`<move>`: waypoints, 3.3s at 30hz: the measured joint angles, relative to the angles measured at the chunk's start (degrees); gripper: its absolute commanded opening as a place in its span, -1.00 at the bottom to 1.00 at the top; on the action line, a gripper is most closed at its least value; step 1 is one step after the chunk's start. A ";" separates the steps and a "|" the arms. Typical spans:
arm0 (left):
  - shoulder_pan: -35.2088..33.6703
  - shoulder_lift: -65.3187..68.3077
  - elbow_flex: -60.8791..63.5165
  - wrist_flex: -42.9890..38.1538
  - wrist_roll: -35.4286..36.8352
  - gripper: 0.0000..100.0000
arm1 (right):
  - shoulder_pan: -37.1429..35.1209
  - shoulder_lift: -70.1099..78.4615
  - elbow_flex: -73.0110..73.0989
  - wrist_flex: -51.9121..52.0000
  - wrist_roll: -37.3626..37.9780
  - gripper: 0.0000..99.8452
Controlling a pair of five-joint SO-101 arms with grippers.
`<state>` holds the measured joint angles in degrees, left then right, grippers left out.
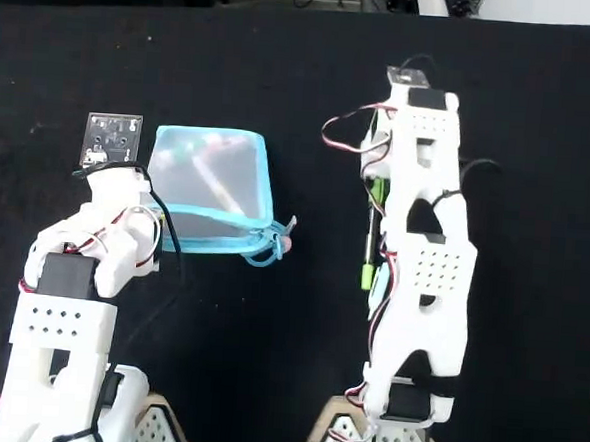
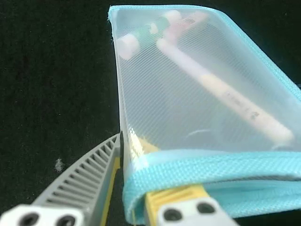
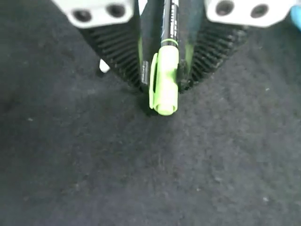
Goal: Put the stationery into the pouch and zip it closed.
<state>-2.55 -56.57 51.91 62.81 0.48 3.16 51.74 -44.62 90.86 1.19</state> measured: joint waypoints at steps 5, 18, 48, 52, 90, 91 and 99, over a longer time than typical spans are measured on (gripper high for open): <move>0.00 0.00 0.00 0.00 0.00 -0.94 | -0.53 -0.35 -7.47 8.00 0.00 -0.98; 0.00 0.00 0.00 0.00 0.00 -0.94 | -9.93 -31.21 16.70 7.91 0.00 -0.98; 0.00 0.00 0.09 0.00 0.00 -0.94 | -4.31 -34.02 56.62 -18.20 -0.70 -0.70; 0.00 0.00 0.09 0.00 0.00 -0.94 | -4.31 -30.86 48.97 -12.84 -0.70 -0.70; 0.00 0.00 0.09 0.00 0.00 -0.94 | -7.65 -4.75 15.21 6.68 -0.70 -0.98; 0.00 0.00 0.09 0.00 0.00 -0.94 | -8.09 -5.54 15.30 7.21 -0.70 -0.98; 0.00 0.00 0.09 0.00 0.00 -0.94 | -9.05 -24.97 21.80 8.26 -0.70 -0.98</move>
<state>-2.55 -56.57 52.00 62.81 0.48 -5.89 26.77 -22.81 99.12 0.48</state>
